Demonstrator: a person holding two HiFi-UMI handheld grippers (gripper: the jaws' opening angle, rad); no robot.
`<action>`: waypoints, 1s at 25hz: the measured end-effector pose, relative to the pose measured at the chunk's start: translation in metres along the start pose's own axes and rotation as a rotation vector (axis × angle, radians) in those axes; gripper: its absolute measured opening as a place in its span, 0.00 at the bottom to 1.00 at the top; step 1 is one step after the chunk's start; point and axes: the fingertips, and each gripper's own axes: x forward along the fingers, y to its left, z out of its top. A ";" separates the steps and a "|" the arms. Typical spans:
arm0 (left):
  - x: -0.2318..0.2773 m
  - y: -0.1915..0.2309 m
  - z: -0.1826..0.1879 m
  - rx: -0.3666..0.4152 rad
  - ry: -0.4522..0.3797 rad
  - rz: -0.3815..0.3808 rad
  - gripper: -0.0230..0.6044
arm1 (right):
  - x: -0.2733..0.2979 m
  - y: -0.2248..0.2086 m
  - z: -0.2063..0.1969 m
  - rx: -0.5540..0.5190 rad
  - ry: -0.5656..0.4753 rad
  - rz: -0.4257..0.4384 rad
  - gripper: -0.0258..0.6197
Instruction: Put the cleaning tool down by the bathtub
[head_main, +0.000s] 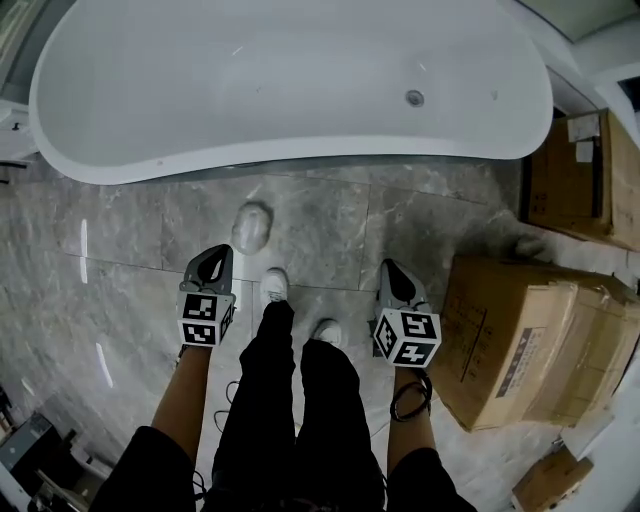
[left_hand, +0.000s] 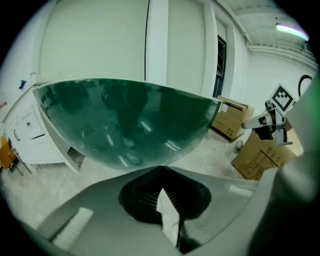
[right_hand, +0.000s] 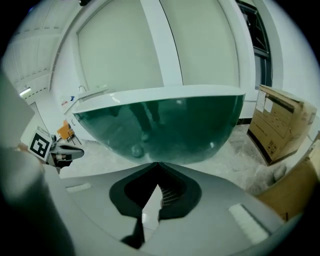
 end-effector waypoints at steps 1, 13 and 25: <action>-0.008 0.000 0.007 0.001 -0.003 0.002 0.04 | -0.008 0.004 0.007 -0.002 -0.002 0.003 0.06; -0.107 -0.014 0.090 -0.028 -0.032 0.029 0.04 | -0.103 0.034 0.092 -0.026 -0.039 0.018 0.06; -0.199 -0.025 0.169 -0.077 -0.150 0.074 0.04 | -0.195 0.060 0.159 -0.011 -0.156 0.013 0.06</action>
